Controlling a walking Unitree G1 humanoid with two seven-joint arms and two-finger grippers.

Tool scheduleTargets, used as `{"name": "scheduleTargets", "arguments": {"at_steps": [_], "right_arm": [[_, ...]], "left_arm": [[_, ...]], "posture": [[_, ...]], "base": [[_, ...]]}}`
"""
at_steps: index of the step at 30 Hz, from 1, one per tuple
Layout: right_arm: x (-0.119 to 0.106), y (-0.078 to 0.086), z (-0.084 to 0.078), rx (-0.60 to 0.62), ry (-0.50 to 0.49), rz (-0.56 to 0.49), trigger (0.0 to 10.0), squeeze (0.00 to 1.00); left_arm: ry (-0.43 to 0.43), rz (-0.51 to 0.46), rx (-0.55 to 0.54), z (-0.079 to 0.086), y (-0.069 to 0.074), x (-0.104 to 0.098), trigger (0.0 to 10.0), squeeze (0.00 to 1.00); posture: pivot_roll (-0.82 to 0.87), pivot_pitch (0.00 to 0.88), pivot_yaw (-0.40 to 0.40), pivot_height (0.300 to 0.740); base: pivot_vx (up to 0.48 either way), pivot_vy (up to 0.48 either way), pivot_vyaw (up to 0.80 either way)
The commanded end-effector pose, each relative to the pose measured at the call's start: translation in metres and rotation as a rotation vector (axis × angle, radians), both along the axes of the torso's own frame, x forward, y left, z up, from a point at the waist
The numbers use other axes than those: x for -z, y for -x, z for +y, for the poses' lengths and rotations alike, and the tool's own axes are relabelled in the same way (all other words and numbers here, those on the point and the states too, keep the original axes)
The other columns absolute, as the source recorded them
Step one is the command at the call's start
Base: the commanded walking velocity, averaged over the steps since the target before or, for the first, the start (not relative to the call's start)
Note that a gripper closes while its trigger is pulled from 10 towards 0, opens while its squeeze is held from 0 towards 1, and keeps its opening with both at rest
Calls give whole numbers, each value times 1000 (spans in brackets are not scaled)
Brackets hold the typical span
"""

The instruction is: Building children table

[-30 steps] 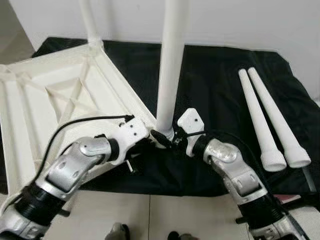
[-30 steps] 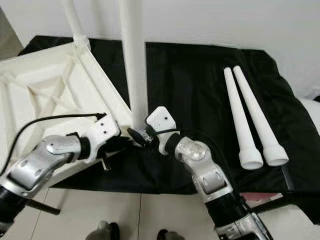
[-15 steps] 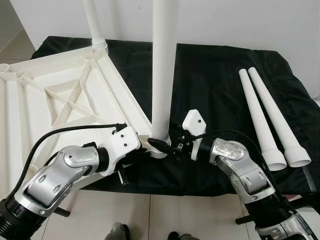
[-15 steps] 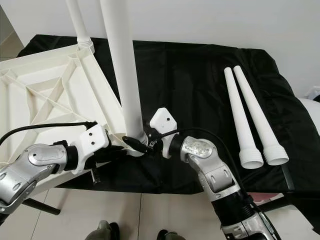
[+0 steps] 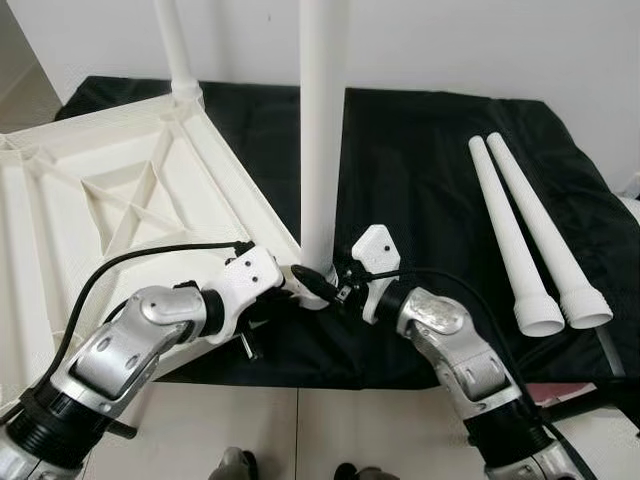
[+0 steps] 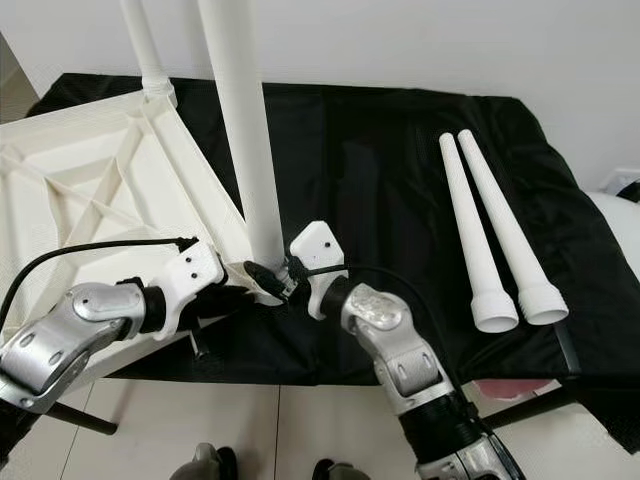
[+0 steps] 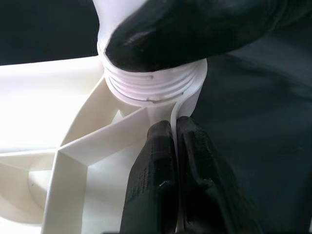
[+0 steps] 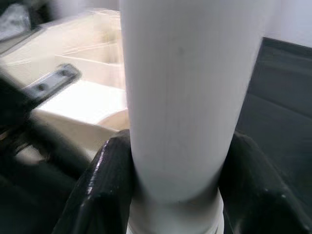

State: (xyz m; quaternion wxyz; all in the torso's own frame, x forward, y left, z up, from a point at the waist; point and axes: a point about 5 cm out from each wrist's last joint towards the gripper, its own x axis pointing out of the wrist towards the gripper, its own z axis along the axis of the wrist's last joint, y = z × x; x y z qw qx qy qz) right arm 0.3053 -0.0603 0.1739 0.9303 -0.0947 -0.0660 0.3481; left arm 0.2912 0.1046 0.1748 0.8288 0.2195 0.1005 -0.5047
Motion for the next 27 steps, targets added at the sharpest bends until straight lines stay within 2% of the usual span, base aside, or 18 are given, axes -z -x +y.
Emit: {"name": "scheduleTargets", "arguments": {"at_steps": [1,3,6,7,9,10,12,18,21,22,23,27], "right_arm": [[45,-12,-13,284,142,158,0,0],[55,-18,-15,473,155,193,0,0],[55,-18,-15,473,155,193,0,0],[54,-22,-17,538,143,188,0,0],[44,-31,-17,685,54,178,0,0],[44,-31,-17,685,54,178,0,0],[35,-38,-15,796,-6,155,0,0],[36,-37,-11,819,-16,151,0,0],[38,-35,-5,792,-35,157,0,0],[36,-33,0,749,-60,152,0,0],[30,-29,8,659,-100,125,10000,0],[22,-26,12,594,-127,83,10000,0]], "left_arm": [[89,-99,159,-34,4,-25,0,0],[101,-107,153,-46,-4,-28,0,0],[101,-107,153,-46,-4,-28,0,0],[108,-114,148,-50,-7,-30,0,0],[109,-141,95,-59,-23,-37,0,0],[109,-141,95,-59,-23,-37,0,0],[70,-168,47,-65,-36,-39,0,0],[67,-166,24,-63,-39,-38,0,0],[63,-163,26,-61,-39,-36,0,0],[60,-161,26,-60,-39,-34,0,0],[54,-158,19,-56,-38,-31,0,0],[52,-156,22,-54,-37,-29,0,0]], "posture": [[65,184,-24,740],[63,185,-22,740],[63,185,-22,740],[63,185,-22,740],[63,187,-18,740],[63,187,-18,740],[68,187,-17,740],[71,189,-18,740],[72,191,-20,740],[71,192,-22,740],[70,191,-24,740],[70,191,-24,740]], "base": [[0,0,0],[0,0,0],[0,0,0],[0,0,0],[0,0,0],[0,0,0],[0,0,0],[0,0,0],[0,0,0],[0,0,0],[0,0,0],[0,0,0]]}}
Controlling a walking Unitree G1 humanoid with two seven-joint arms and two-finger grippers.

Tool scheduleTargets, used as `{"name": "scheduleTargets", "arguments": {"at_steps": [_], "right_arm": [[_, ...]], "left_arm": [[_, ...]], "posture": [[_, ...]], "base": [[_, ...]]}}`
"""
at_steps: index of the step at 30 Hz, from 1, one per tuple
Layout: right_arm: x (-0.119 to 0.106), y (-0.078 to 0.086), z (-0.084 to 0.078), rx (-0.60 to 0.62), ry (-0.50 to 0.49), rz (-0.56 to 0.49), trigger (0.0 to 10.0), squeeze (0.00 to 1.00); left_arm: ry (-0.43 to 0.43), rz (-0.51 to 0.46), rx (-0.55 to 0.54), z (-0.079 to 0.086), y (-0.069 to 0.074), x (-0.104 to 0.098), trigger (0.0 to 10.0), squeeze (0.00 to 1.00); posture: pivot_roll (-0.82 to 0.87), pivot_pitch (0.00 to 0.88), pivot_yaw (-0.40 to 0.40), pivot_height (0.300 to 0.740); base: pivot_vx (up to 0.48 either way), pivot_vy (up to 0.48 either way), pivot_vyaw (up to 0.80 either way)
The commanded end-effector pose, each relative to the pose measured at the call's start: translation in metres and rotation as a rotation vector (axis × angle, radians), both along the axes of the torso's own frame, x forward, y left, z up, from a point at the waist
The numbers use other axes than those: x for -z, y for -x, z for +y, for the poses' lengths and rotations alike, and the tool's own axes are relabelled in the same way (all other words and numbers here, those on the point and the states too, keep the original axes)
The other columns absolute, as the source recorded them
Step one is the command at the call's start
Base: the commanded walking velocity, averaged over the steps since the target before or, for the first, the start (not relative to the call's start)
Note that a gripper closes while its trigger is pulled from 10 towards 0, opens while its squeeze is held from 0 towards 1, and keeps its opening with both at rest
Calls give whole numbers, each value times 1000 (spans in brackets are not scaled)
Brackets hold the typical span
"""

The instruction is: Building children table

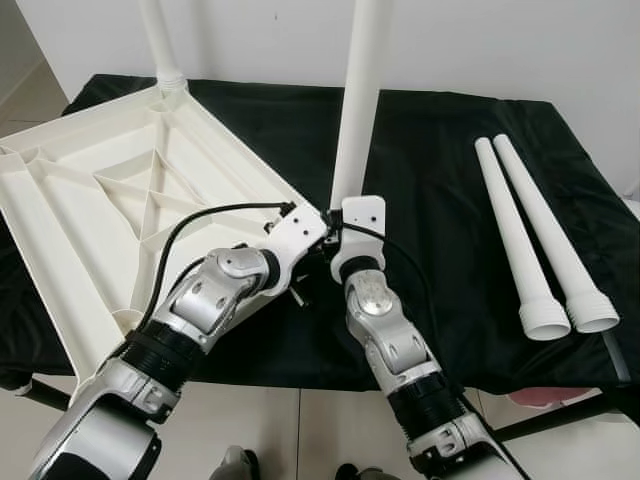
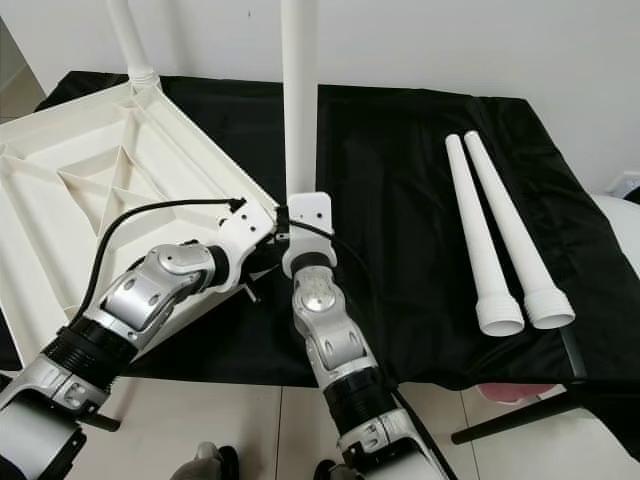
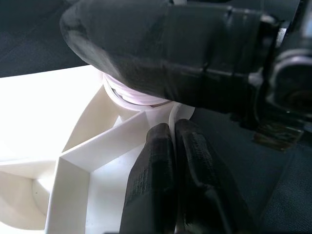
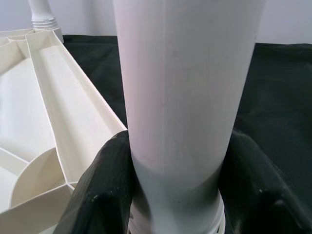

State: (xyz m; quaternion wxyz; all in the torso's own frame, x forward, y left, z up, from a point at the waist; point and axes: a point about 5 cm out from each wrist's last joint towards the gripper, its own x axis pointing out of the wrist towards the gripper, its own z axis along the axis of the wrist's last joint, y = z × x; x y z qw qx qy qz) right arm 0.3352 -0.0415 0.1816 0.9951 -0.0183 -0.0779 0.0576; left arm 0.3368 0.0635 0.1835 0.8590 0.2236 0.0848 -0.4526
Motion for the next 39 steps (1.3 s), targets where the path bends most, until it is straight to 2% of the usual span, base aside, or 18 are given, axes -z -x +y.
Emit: {"name": "scheduleTargets", "arguments": {"at_steps": [1,2,3,4,6,7,8,15,16,18,21,22,30,31,32,36,37,39], "right_arm": [[26,5,-6,-24,44,94,10000,0],[21,8,-7,-67,31,63,10000,722],[21,8,-7,-67,31,63,10000,722],[11,13,-9,-151,-2,15,10000,1000],[7,14,-10,-173,-9,-2,10000,1000],[0,19,-9,-266,-17,-31,10000,1000],[-5,21,-11,-304,-7,-52,10000,0],[-13,27,-20,-355,48,-103,10000,0],[-13,28,-24,-355,68,-112,10000,0],[-14,33,-36,-334,88,-122,10000,0],[-13,35,-40,-325,90,-124,10000,0],[-9,41,-47,-311,88,-109,10000,0],[-3,52,-54,-300,83,-77,10000,0],[-3,54,-56,-295,84,-76,10000,0],[-3,55,-58,-290,87,-75,10000,0],[-3,56,-61,-285,90,-75,10000,0],[-4,60,-65,-277,94,-74,10000,0],[-5,64,-70,-271,97,-72,10000,0]], "left_arm": [[31,-98,134,-12,9,-20,0,0],[29,-96,140,-10,12,-19,0,0],[29,-96,140,-10,12,-19,0,0],[24,-91,151,-8,15,-17,0,0],[23,-90,153,-7,16,-16,0,0],[17,-87,158,-6,18,-15,0,0],[16,-87,161,-6,19,-14,0,0],[14,-96,184,-9,21,-12,0,0],[21,-102,188,-11,21,-12,10000,0],[65,-125,190,-16,24,-15,10000,0],[84,-133,184,-17,24,-16,10000,0],[129,-143,180,-18,24,-20,10000,1000],[146,-157,165,-14,25,-23,10000,1000],[145,-159,162,-12,25,-23,10000,0],[146,-154,173,-10,26,-23,10000,1000],[137,-164,175,-7,27,-23,10000,1000],[112,-172,171,0,29,-23,10000,0],[90,-180,140,11,31,-22,10000,0]], "posture": [[70,191,-24,740],[67,188,-24,740],[67,188,-24,740],[69,187,-24,740],[69,187,-24,740],[67,186,-23,740],[67,184,-22,740],[64,182,-21,740],[63,181,-20,740],[55,177,-17,740],[55,177,-17,740],[50,173,-15,740],[48,171,-15,740],[46,167,-14,740],[46,165,-15,740],[46,165,-15,740],[44,163,-17,740],[42,164,-17,740]], "base": [[0,0,0],[0,0,0],[0,0,0],[0,0,0],[0,0,0],[0,0,0],[0,0,0],[0,0,0],[0,0,0],[0,0,0],[0,0,0],[0,0,0],[0,0,0],[0,0,0],[0,0,0],[0,0,0],[0,0,0],[0,0,0]]}}
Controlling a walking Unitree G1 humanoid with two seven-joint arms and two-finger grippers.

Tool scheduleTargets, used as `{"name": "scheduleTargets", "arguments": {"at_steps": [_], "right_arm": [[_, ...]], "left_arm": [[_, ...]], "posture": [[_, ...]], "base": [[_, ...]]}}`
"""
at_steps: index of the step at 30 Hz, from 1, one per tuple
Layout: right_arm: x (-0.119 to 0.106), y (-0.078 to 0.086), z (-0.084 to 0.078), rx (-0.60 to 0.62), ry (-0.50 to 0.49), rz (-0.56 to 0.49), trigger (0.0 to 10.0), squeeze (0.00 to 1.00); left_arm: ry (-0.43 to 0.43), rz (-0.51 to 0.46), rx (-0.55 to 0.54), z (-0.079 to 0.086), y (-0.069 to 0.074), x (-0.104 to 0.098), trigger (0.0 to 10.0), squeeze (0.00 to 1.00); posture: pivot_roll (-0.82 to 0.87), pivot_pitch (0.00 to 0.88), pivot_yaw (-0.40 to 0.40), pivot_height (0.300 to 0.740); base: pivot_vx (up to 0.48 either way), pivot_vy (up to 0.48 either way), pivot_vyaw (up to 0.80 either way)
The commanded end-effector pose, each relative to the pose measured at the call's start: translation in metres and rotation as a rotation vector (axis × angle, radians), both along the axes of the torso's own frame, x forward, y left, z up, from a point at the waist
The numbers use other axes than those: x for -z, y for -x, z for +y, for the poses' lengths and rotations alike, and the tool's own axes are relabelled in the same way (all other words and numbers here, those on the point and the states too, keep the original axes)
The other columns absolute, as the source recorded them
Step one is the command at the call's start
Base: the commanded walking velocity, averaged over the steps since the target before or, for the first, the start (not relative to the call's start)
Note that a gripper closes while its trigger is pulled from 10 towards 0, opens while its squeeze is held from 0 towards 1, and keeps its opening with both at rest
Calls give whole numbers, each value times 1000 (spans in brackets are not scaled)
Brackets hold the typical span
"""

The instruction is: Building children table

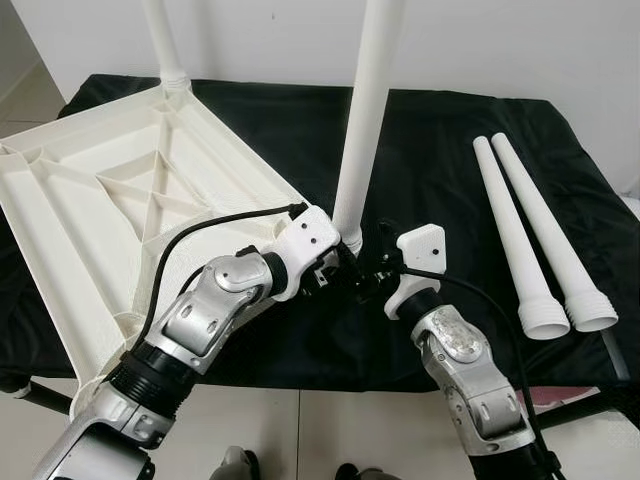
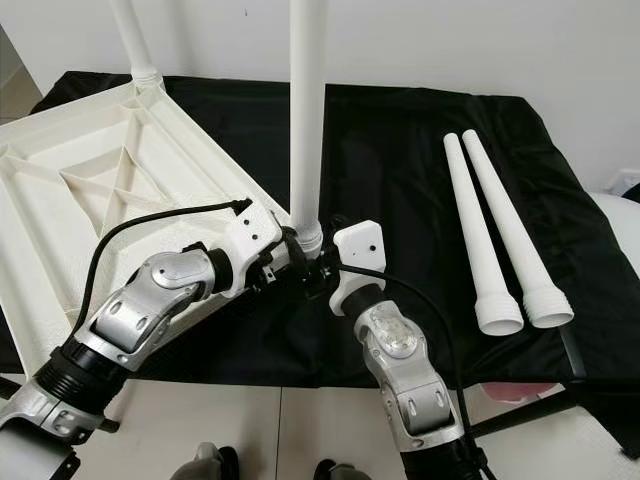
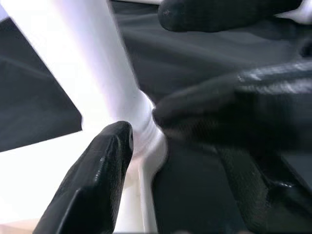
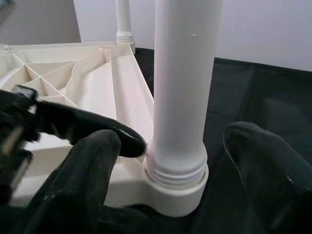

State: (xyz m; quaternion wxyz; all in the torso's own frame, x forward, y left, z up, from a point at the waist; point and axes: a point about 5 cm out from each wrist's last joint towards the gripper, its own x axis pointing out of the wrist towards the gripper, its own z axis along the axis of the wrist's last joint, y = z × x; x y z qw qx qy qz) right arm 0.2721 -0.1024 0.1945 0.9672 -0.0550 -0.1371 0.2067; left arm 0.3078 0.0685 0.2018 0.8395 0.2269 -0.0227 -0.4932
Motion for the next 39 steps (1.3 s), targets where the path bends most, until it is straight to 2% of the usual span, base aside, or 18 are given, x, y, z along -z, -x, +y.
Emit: {"name": "scheduleTargets", "arguments": {"at_steps": [1,3,5,6,7,9,10,11,18,20,22,24,25,27,28,30,36,39], "right_arm": [[8,1,-9,29,11,47,10000,0],[6,9,-18,41,14,51,10000,0],[6,9,-18,41,14,51,10000,0],[5,13,-21,42,12,51,10000,0],[5,13,-21,42,12,51,10000,0],[1,17,-22,10,-9,54,10000,0],[0,18,-19,-17,-9,56,10000,0],[0,19,-16,-46,1,59,10000,0],[7,23,-5,-114,32,83,10000,0],[17,28,3,-155,76,114,10000,0],[21,30,3,-159,89,126,10000,0],[21,30,3,-159,89,126,10000,0],[23,31,2,-156,96,136,10000,0],[23,31,2,-156,96,136,10000,0],[23,31,-1,-144,99,144,10000,0],[24,31,-6,-122,99,154,10000,0],[25,31,-6,-115,97,158,10000,0],[25,31,-5,-111,92,157,10000,0]], "left_arm": [[1,-14,3,6,2,-3,10000,0],[-52,0,-7,30,15,-1,10000,0],[-52,0,-7,30,15,-1,10000,0],[-83,23,16,42,26,0,10000,0],[-83,23,16,42,26,0,10000,0],[-138,59,29,60,43,3,10000,0],[-153,69,16,67,47,5,10000,0],[-152,73,-13,73,47,5,10000,0],[-117,90,-79,84,45,1,10000,0],[-148,116,-130,101,47,2,10000,0],[-170,139,-130,107,51,4,10000,0],[-170,139,-130,107,51,4,10000,0],[-184,173,-104,109,59,7,10000,0],[-184,173,-104,109,59,7,10000,0],[-184,208,-74,108,67,11,10000,0],[-161,251,-48,102,74,18,10000,0],[-146,270,-64,96,71,26,10000,0],[-182,290,-92,94,63,39,10000,0]], "posture": [[42,164,-17,740],[38,163,-20,740],[38,163,-20,740],[40,162,-25,740],[40,162,-25,740],[48,158,-34,740],[50,156,-35,740],[53,155,-37,740],[61,148,-49,740],[62,142,-61,740],[58,140,-62,740],[58,140,-62,740],[56,140,-62,740],[56,140,-62,740],[50,145,-58,740],[49,147,-56,740],[45,150,-52,740],[42,152,-49,740]], "base": [[0,0,0],[0,0,0],[0,0,0],[0,0,0],[0,0,0],[0,0,0],[0,0,0],[0,0,0],[0,0,0],[0,0,0],[0,0,0],[0,0,0],[0,0,0],[0,0,0],[0,0,0],[0,0,0],[0,0,0],[0,0,0]]}}
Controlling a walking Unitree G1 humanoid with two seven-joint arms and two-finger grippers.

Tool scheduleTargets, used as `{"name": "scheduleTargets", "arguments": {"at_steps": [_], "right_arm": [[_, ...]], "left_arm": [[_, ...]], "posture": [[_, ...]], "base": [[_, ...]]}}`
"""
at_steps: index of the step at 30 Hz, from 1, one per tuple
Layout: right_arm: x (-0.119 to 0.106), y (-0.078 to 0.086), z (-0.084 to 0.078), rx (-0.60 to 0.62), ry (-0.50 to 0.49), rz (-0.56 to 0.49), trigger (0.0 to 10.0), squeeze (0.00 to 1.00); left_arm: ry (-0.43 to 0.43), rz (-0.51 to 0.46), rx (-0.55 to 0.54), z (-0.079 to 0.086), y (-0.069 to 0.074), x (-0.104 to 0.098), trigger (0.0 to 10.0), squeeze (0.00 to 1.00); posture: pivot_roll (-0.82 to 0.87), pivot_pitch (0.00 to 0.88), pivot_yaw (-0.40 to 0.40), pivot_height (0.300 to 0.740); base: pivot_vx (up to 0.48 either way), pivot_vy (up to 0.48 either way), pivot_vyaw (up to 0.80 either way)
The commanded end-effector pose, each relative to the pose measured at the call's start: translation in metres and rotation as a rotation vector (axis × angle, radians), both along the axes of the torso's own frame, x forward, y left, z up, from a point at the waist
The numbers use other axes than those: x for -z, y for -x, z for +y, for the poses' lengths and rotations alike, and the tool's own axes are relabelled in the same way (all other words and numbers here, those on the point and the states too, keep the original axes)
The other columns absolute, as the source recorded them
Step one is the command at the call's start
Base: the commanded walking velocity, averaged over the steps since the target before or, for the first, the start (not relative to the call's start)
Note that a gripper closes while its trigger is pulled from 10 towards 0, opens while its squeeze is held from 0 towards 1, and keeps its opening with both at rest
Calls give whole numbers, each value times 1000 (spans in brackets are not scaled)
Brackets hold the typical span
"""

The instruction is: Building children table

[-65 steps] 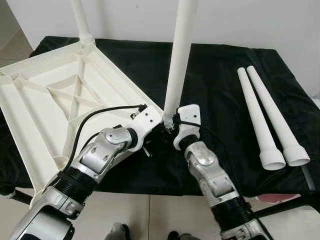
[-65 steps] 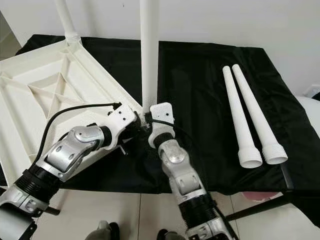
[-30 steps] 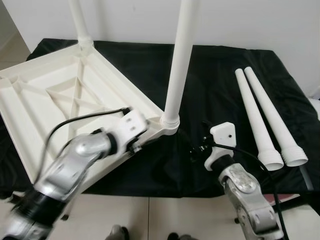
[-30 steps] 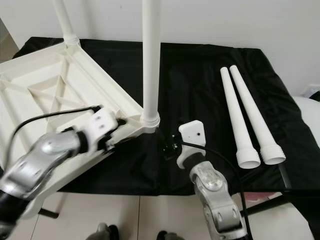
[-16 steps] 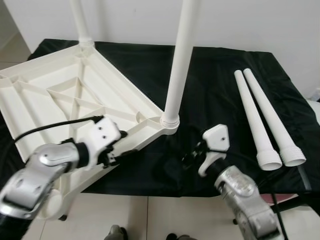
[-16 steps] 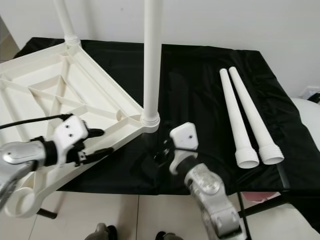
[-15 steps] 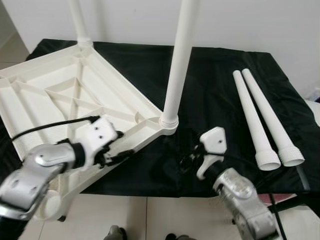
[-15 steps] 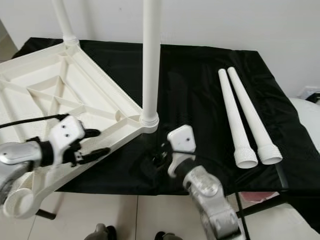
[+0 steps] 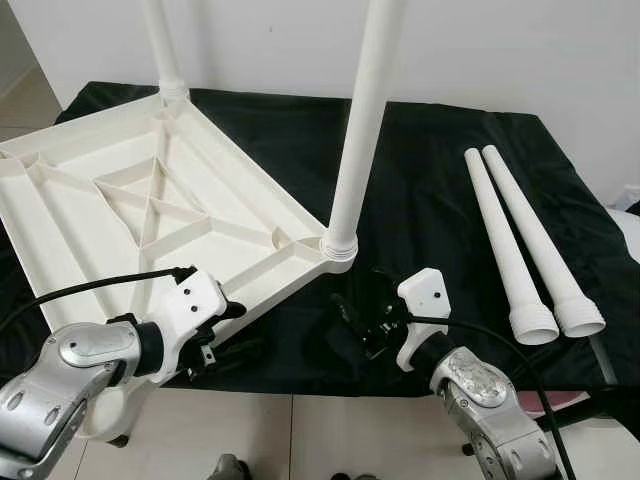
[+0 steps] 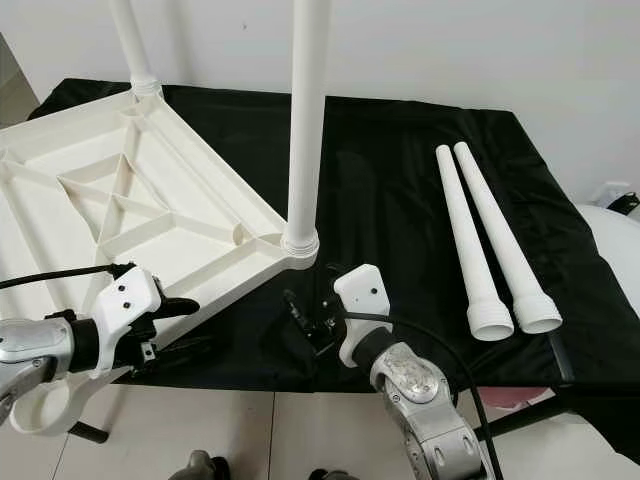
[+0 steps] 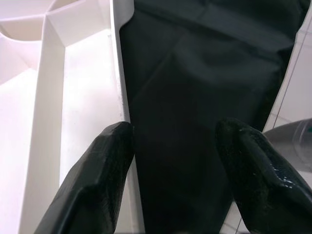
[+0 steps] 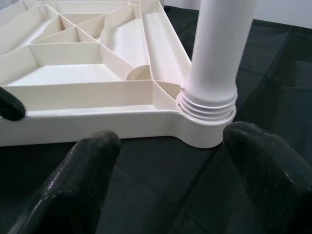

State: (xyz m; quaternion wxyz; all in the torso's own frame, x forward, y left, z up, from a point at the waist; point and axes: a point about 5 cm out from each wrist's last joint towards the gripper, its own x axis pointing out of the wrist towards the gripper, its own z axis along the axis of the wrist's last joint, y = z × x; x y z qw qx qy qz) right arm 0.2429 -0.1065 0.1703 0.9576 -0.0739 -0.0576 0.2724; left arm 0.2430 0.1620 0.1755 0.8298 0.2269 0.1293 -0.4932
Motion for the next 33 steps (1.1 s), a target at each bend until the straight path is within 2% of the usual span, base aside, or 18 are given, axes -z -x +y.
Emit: {"name": "scheduleTargets", "arguments": {"at_steps": [1,7,8,10,11,12,13,14,15,20,22,23,25,26,27,28,30,33], "right_arm": [[1,2,-1,6,5,6,10000,0],[-1,1,-1,9,4,1,10000,0],[-2,1,0,11,2,-1,10000,0],[-2,1,0,11,2,-1,10000,0],[-3,1,0,15,-1,-4,10000,0],[-3,1,0,17,-2,-5,10000,0],[-3,1,0,17,-2,-5,10000,0],[-3,2,0,19,-3,-4,10000,0],[-3,2,0,21,-4,-5,10000,0],[-4,2,-1,25,-4,-6,10000,0],[-4,2,-1,26,-3,-6,10000,0],[-3,2,-1,27,-4,-5,10000,0],[-3,2,-1,27,-5,-5,10000,0],[-3,1,0,27,-5,-4,10000,0],[-3,1,0,27,-5,-4,10000,0],[-3,1,0,26,-6,-3,10000,0],[-2,0,1,24,-6,-3,10000,0],[-2,-1,1,24,-6,-3,10000,0]], "left_arm": [[-31,32,-31,1,-1,12,10000,0],[-41,46,-63,-2,-10,22,10000,0],[-48,48,-81,-2,-14,25,4667,0],[-48,48,-81,-2,-14,25,4667,0],[-65,47,-104,-2,-18,28,3882,0],[-69,45,-111,-1,-19,28,5804,0],[-69,45,-111,-1,-19,28,5804,0],[-70,36,-122,0,-21,27,8549,0],[-50,22,-128,0,-22,24,10000,0],[35,-39,-98,-2,-24,6,10000,0],[44,-46,-91,-2,-23,4,10000,0],[44,-50,-87,-1,-21,0,10000,1000],[43,-52,-86,0,-20,-2,10000,1000],[32,-54,-83,1,-18,-3,10000,824],[32,-54,-83,1,-18,-3,10000,824],[23,-47,-79,2,-17,-2,10000,43],[11,-34,-94,4,-17,2,10000,0],[8,-28,-102,4,-18,4,10000,0]], "posture": [[42,152,-49,740],[36,152,-46,740],[32,155,-43,740],[32,155,-43,740],[27,158,-39,740],[26,159,-39,740],[26,159,-39,740],[25,160,-38,740],[25,160,-37,740],[27,161,-35,740],[27,161,-35,740],[32,161,-35,740],[35,160,-35,740],[39,160,-36,740],[39,160,-36,740],[41,161,-38,740],[43,161,-39,740],[43,160,-39,740]], "base": [[0,0,0],[0,0,0],[0,0,0],[0,0,0],[0,0,0],[0,0,0],[0,0,0],[0,0,0],[0,0,0],[0,0,0],[0,0,0],[0,0,0],[0,0,0],[0,0,0],[0,0,0],[0,0,0],[0,0,0],[0,0,0]]}}
